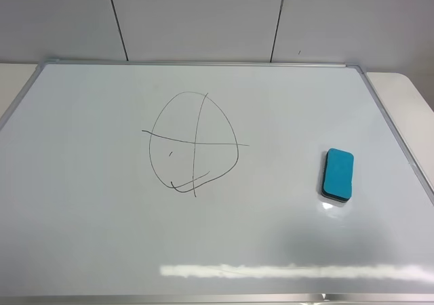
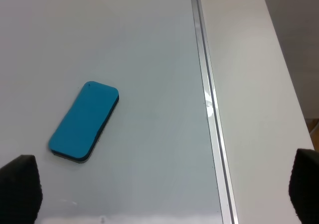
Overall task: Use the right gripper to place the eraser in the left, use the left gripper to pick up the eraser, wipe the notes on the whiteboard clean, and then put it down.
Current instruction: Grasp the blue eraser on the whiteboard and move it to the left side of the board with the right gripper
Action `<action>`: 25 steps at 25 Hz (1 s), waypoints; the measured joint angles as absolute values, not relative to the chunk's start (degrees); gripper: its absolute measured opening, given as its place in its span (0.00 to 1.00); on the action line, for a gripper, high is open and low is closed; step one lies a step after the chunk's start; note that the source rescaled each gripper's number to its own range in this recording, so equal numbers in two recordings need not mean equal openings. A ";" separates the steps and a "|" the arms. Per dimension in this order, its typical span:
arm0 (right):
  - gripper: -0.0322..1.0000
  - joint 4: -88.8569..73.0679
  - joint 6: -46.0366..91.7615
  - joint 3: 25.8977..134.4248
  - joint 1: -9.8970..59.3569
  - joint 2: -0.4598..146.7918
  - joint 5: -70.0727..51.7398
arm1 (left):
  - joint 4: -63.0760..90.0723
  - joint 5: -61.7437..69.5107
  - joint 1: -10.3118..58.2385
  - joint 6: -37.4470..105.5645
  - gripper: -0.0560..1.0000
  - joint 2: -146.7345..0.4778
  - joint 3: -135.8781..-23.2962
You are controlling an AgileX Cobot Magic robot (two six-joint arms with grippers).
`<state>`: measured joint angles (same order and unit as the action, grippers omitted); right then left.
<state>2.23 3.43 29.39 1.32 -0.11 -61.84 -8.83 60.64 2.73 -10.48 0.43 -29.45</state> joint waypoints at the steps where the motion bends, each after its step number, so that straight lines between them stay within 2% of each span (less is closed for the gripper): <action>1: 1.00 2.23 3.43 29.39 1.32 -0.11 -61.84 | -8.83 60.64 2.73 -10.48 1.00 0.43 -29.45; 25: 1.00 3.49 3.54 30.77 1.32 2.36 -60.60 | -8.83 60.64 2.73 -10.48 1.00 0.43 -29.45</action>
<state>3.49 3.54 30.77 1.32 2.36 -60.60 -8.83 60.64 2.73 -10.48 0.43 -29.45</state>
